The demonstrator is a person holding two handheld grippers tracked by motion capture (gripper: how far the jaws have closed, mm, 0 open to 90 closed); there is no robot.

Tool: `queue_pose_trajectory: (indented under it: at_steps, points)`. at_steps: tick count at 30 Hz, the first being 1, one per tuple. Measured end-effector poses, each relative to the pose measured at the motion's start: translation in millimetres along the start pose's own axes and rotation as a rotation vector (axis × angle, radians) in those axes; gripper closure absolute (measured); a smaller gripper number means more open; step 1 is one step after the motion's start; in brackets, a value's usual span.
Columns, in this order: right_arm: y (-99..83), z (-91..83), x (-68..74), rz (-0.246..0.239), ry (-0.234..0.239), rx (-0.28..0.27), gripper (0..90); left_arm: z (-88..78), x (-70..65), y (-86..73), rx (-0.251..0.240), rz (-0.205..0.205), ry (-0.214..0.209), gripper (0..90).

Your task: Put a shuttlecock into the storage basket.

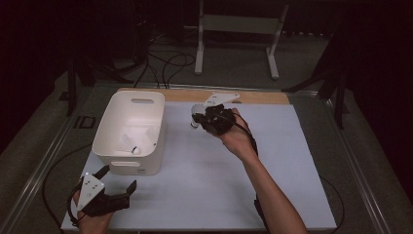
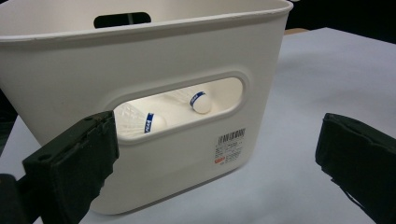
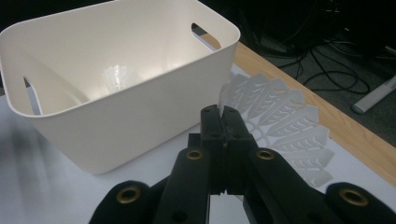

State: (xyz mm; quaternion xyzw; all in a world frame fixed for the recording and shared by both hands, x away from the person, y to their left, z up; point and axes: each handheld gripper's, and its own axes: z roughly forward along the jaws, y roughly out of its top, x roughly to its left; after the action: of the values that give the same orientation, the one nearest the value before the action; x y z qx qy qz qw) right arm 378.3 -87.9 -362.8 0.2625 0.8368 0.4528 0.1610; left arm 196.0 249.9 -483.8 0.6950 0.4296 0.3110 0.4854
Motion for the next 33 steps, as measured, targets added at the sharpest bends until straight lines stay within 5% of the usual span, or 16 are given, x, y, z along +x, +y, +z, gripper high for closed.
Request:
queue_pose_trajectory:
  at_steps: [33]
  points:
    - [11.2,-2.0,-0.9,0.002,-0.021,-0.024,89.6,0.3,-0.2,0.0,0.001,0.0,-0.003,0.0]
